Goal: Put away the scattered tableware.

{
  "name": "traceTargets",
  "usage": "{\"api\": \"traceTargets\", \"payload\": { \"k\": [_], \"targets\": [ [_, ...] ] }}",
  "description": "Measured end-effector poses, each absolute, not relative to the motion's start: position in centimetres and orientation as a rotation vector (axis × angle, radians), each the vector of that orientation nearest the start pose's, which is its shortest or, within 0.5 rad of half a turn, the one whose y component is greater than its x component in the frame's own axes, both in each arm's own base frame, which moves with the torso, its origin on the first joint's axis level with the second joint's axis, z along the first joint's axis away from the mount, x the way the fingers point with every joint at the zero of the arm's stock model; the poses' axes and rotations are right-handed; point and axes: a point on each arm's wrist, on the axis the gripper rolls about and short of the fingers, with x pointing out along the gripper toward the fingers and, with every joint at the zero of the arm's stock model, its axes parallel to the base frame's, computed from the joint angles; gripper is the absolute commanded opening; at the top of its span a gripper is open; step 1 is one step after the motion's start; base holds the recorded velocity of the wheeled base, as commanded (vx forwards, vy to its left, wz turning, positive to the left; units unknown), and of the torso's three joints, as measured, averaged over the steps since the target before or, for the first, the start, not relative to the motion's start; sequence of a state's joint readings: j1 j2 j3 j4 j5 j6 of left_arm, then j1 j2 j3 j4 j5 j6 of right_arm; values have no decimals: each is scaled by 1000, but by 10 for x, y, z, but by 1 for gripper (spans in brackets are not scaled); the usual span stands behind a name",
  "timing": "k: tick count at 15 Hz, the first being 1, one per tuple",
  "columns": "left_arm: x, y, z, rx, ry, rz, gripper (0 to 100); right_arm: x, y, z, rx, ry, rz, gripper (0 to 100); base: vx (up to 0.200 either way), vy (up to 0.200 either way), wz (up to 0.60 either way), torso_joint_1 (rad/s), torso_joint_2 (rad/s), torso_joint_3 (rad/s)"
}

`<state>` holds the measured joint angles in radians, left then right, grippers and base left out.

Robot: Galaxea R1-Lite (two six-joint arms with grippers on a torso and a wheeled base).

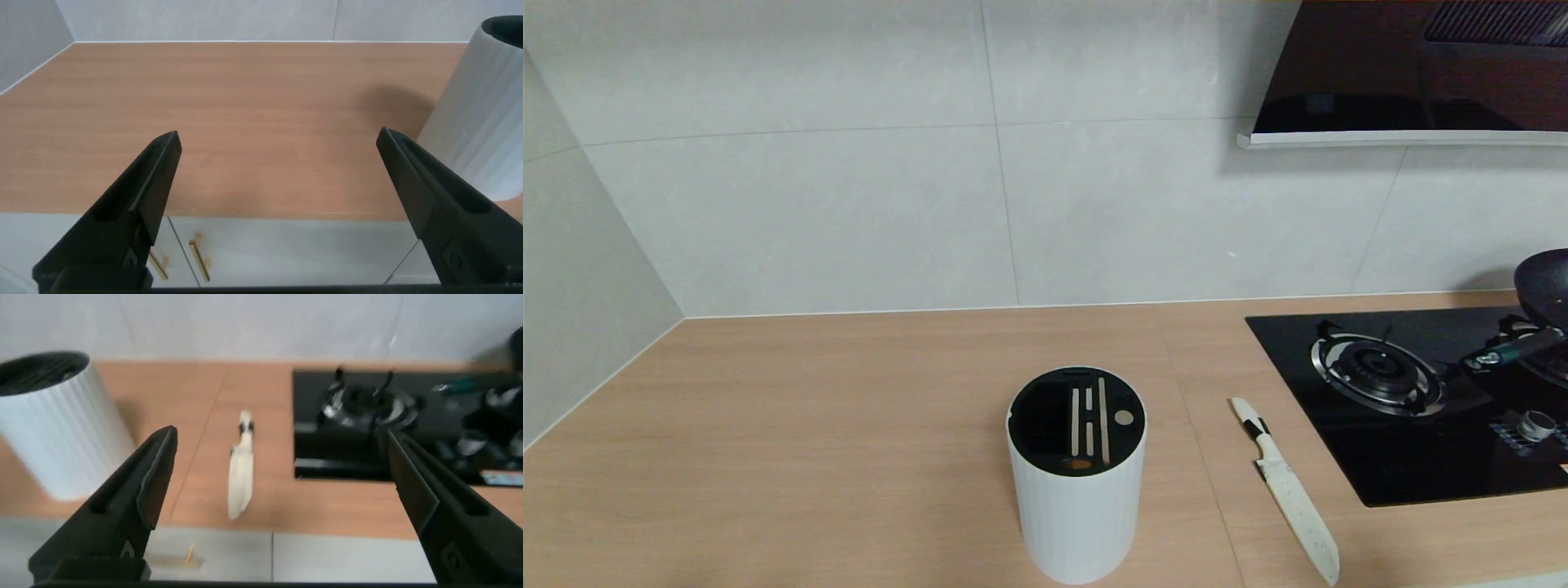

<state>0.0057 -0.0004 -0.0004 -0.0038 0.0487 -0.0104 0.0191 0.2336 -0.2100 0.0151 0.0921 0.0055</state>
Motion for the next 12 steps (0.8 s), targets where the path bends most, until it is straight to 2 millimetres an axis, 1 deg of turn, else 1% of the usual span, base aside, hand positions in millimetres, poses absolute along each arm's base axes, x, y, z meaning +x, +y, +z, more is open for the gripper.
{"api": "traceTargets", "payload": {
  "k": [2,3,6,8,9,12],
  "targets": [
    [-23,1,76,-11,-5,54,100,10,3,152,6,161,146,100,0,0,0,0,0,0],
    [-23,1,76,-11,-5,54,100,25,4,159,3,235,176,100,0,0,0,0,0,0],
    [-23,1,76,-11,-5,54,100,77,16,167,-21,442,258,100,0,0,0,0,0,0],
    [-23,1,76,-10,-5,54,100,113,28,164,-39,529,293,100,0,0,0,0,0,0],
    [-23,1,76,-11,-5,54,100,133,34,158,-46,566,304,100,0,0,0,0,0,0],
    [-23,1,76,-11,-5,54,100,181,50,132,-62,649,318,100,0,0,0,0,0,0]
  ]
}}
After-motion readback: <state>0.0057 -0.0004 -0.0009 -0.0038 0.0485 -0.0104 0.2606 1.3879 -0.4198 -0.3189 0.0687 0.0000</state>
